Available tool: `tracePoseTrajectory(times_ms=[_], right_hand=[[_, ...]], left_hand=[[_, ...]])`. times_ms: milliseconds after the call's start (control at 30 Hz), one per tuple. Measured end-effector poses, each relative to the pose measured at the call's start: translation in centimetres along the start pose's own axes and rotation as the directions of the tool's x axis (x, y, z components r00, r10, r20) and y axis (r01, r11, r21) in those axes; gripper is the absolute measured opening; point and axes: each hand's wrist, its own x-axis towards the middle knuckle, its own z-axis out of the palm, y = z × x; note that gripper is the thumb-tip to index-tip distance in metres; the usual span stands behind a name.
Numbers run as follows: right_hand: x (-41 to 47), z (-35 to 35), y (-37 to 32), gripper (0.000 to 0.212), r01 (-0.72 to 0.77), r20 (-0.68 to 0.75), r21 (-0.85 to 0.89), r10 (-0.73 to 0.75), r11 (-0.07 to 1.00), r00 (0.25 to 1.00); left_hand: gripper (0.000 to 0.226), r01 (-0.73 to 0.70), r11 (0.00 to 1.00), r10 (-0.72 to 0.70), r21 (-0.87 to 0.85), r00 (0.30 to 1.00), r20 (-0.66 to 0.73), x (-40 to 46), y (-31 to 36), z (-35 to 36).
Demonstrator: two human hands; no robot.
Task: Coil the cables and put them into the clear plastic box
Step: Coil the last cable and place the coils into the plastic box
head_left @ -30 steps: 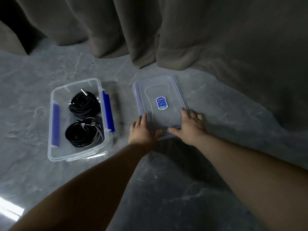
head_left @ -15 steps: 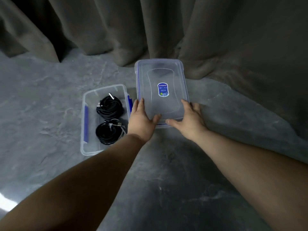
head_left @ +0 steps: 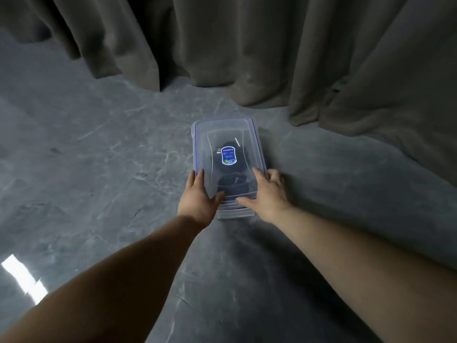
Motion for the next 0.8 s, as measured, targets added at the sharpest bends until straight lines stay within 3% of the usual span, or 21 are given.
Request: tracePoseTrajectory(times_ms=[167, 533, 800], right_hand=[[-0.1, 0.7, -0.5, 0.093, -0.005, -0.003, -0.052, 0.005, 0.999, 1.0], [-1.1, 0.8, 0.5, 0.095, -0.053, -0.006, 0.046, 0.054, 0.998, 0.999], [-1.3, 0.9, 1.2, 0.093, -0.024, 0.032, 0.019, 0.023, 1.0, 0.999]], left_hand=[[0.082, -0.008, 1.0, 0.008, -0.004, 0.999, 0.042, 0.1, -1.5, -0.1], [0.084, -0.066, 0.998, 0.065, 0.009, 0.996, 0.064, -0.1, -1.5, 0.5], [0.086, -0.082, 0.995, 0.075, 0.062, 0.991, 0.109, -0.5, -1.9, 0.3]])
